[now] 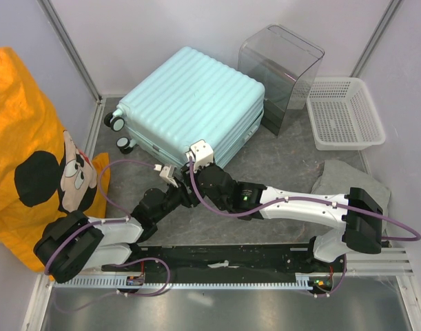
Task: Open, take out, and arrange the luggage
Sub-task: Unzip the luggage at the center of the board.
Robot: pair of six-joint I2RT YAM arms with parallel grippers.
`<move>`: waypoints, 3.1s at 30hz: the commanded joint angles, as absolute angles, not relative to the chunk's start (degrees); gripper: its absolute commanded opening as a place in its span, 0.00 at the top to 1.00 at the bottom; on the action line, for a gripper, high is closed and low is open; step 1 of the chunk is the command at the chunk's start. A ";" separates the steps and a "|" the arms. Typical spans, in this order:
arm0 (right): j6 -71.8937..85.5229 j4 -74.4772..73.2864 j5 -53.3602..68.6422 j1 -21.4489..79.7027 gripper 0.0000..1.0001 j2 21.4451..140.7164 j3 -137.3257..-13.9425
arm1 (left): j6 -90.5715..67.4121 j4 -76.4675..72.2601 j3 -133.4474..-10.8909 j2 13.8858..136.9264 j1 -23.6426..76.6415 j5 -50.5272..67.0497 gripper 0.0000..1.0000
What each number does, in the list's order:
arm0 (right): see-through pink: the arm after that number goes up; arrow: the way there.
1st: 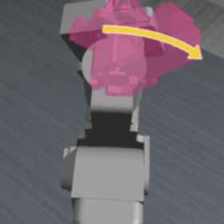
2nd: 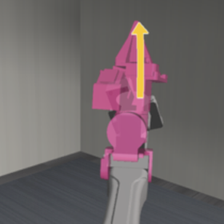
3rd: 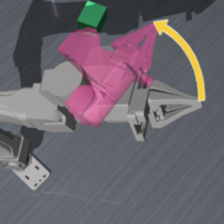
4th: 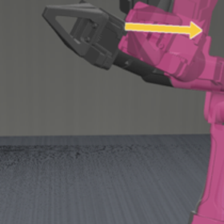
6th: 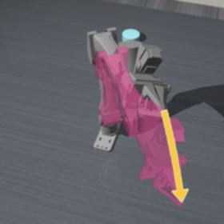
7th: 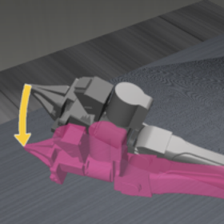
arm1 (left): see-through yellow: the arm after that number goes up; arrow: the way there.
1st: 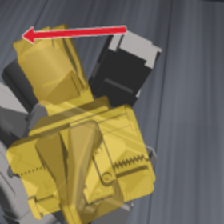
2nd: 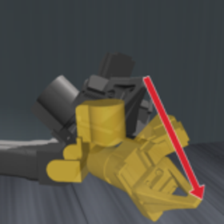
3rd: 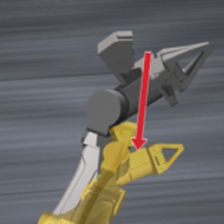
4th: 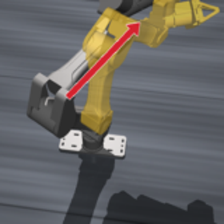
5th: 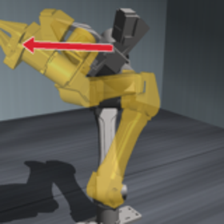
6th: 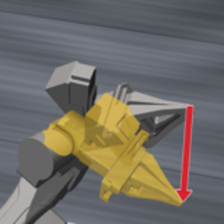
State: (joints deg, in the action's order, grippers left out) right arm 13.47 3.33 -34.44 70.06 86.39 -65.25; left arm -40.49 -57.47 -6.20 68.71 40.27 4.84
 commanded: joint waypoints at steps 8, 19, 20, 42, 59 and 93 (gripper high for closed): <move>15.03 7.65 -35.77 68.82 1.00 84.20 -64.95 | -47.90 -56.69 -11.16 69.08 39.46 -4.74 0.65; 15.12 7.47 -35.86 68.82 1.00 84.20 -64.95 | -52.73 -50.72 -11.52 68.38 38.50 -7.91 0.99; 15.20 7.47 -35.77 68.82 1.00 84.20 -65.04 | -53.52 -50.54 -10.90 68.03 38.15 -8.08 0.98; 14.41 6.68 -37.00 68.82 1.00 85.08 -65.57 | -55.46 -47.45 0.00 53.88 31.46 -11.16 0.98; 13.10 5.45 -39.81 68.47 1.00 81.74 -63.99 | -35.87 -30.89 -5.97 34.91 30.76 1.05 0.65; 30.31 24.73 -12.57 54.58 0.53 67.05 -31.65 | -29.88 -20.93 -23.11 46.94 30.76 18.55 0.47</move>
State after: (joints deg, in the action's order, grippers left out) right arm 24.95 6.42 -20.10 54.57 65.04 -35.35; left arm -31.92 -23.99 -19.49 49.21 30.57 20.75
